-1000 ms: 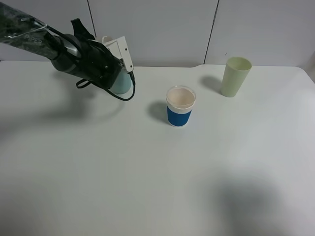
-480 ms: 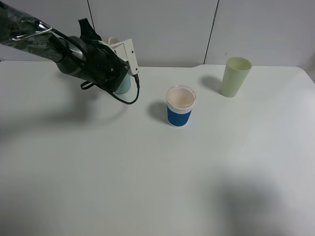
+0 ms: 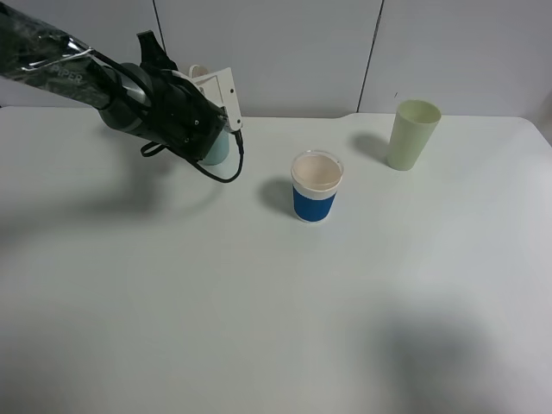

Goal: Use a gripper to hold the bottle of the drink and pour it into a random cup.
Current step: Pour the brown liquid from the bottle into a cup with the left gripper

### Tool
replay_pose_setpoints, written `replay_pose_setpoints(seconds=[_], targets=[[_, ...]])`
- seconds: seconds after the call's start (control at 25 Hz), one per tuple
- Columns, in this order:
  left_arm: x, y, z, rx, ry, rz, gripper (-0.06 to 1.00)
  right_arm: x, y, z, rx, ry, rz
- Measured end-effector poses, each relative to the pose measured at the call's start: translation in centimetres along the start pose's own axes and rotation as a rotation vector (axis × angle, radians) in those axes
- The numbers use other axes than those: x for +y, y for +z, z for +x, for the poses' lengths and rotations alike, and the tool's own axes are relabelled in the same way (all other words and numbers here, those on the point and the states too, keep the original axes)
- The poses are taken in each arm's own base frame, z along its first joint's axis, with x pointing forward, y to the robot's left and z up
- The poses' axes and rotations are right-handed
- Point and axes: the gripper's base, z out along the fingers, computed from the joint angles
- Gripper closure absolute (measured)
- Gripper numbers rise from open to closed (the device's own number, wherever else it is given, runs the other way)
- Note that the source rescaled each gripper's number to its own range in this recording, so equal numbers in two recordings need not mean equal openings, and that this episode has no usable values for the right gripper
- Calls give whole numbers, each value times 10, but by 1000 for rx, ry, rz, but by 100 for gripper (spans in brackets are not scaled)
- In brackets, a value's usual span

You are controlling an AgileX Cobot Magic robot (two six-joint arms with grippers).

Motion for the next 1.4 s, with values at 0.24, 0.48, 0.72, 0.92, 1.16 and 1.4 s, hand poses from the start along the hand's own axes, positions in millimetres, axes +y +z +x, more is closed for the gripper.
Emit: replay_pose_setpoints(seconds=[0.24,0.48,0.72,0.92,1.16,1.4], targets=[[11,1,-6,-1,-18,-33,94,0,0,0,0,0,0],[12,1,-6,10,47,-43,94,0,0,0,0,0,0],[13,1,-5,16,83,-48,94,0,0,0,0,0,0],[14,0,-4,27,96,-57,94,0,0,0,0,0,0],[14,0,-4,33,115,-62,94,0,0,0,0,0,0],[15,0,-3,48,141,-75,94,0,0,0,0,0,0]])
